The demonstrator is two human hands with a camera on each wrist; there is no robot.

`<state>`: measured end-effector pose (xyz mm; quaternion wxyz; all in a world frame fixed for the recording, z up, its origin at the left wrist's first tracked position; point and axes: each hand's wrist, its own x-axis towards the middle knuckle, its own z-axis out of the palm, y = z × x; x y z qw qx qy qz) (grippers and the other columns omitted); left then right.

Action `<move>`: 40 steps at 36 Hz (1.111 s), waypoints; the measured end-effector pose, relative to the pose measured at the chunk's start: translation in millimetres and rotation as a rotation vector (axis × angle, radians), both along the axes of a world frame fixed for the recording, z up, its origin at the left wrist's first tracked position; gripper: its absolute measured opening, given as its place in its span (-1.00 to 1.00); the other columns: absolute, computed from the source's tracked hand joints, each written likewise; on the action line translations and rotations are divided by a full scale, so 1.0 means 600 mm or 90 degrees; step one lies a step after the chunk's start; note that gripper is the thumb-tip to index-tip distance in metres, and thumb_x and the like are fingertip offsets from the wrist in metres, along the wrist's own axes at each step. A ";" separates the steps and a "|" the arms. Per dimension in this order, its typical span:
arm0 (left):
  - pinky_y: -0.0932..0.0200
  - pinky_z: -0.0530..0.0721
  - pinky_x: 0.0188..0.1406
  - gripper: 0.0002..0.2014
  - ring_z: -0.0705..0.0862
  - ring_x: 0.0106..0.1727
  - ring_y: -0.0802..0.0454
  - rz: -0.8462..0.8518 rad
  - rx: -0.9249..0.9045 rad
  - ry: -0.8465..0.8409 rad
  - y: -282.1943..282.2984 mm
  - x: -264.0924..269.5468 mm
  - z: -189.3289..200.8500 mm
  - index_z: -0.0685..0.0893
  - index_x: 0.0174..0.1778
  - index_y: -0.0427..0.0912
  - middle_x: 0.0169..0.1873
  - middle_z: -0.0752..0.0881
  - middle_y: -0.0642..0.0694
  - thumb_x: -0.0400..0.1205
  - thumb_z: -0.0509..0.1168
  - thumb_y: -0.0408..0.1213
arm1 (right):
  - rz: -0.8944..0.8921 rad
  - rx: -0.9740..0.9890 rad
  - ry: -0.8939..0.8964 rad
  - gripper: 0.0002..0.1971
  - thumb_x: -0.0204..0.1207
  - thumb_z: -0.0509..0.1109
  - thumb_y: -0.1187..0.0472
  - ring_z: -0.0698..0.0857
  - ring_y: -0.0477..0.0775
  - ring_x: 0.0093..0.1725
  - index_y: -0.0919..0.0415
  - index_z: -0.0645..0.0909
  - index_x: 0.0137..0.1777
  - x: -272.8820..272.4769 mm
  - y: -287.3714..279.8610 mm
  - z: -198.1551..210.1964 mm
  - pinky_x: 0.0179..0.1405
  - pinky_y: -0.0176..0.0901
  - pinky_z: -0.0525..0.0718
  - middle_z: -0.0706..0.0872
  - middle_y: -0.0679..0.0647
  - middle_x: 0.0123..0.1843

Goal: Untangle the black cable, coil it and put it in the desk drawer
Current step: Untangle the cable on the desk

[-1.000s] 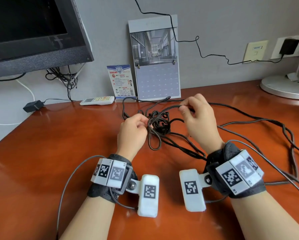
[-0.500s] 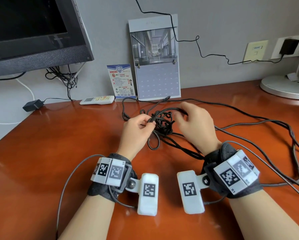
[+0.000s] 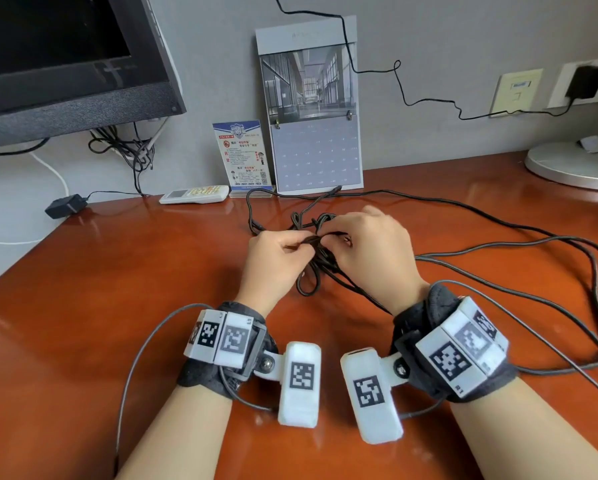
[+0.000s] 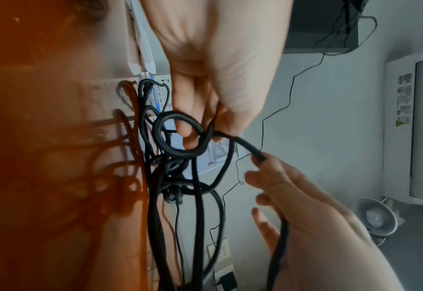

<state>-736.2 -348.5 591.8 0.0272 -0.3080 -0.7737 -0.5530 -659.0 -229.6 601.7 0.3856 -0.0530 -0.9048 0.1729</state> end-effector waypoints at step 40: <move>0.15 0.35 -0.45 -0.89 0.45 -0.42 0.06 0.038 -0.110 0.028 -0.005 -0.036 -0.016 0.52 -0.06 -0.13 -0.43 0.53 0.04 0.61 0.17 -0.42 | 0.057 -0.381 0.087 -0.81 0.57 0.32 0.32 0.38 -0.29 -0.59 0.16 0.68 -0.25 -0.009 0.040 0.182 -0.54 -0.50 0.29 0.48 -0.23 -0.61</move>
